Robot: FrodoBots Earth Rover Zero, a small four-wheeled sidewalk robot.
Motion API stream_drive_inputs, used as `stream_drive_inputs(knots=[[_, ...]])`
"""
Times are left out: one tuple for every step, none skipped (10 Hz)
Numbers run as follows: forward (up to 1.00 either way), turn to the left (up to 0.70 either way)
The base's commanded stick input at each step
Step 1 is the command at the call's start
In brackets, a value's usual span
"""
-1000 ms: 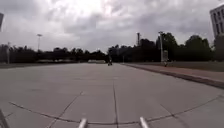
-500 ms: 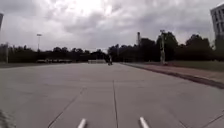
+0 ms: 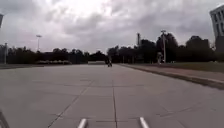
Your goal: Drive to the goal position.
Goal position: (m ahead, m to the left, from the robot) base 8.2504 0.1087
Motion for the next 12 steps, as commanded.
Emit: stream_drive_inputs(knots=[[0.7, 0.0], [0.7, 0.0], [0.7, 0.0], [0.7, 0.0], [0.7, 0.0], [0.7, 0.0], [0.7, 0.0], [0.7, 0.0], [0.7, 0.0], [0.7, 0.0], [0.7, 0.0], [0.7, 0.0]])
